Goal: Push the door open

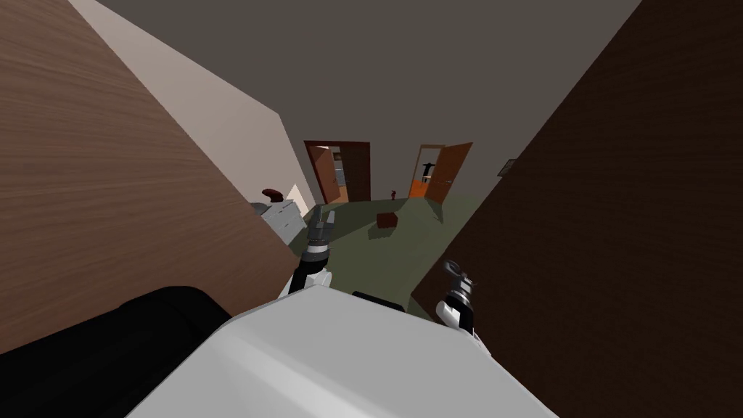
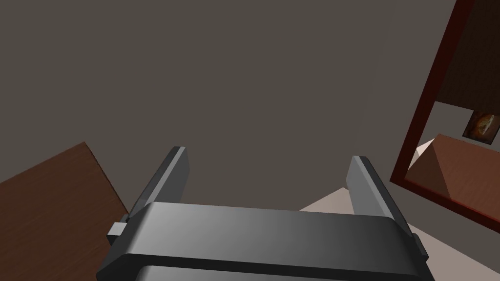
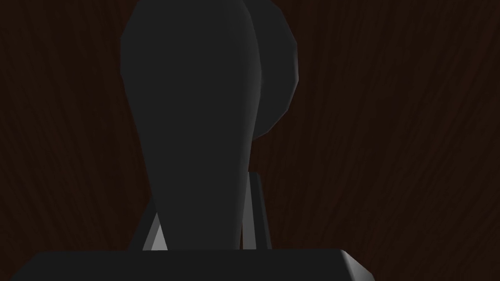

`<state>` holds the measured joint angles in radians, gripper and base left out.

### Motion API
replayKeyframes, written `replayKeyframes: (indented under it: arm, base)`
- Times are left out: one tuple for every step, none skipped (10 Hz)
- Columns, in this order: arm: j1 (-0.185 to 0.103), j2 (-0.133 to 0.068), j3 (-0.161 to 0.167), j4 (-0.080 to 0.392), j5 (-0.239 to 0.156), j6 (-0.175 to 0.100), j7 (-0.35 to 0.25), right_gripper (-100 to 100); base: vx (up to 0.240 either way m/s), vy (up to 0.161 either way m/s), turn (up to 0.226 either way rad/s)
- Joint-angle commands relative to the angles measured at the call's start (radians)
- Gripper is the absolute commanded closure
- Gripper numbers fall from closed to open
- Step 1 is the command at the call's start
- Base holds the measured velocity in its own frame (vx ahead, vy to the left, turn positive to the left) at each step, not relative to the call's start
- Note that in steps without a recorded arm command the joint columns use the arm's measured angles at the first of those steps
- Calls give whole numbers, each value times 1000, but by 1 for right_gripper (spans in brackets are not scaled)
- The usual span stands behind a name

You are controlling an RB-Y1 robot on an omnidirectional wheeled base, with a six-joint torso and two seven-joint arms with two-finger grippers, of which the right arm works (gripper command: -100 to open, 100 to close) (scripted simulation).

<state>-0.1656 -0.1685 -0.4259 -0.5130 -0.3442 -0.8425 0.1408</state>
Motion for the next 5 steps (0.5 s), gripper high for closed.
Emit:
replayKeyframes:
  arm:
    - [-7,-7,-12,7,-8,-6,3,100]
    - [-7,-8,-19,8,-13,-6,6,100]
    - [3,-8,-18,1,-12,-2,8,100]
    - [6,-13,-37,2,-25,-5,15,100]
    - [6,-14,-46,3,-31,-6,19,100]
  base:
    - [171,43,-57]
    - [146,45,-42]
    - [57,10,-43]
    - [128,-21,-41]
    - [191,-50,-37]
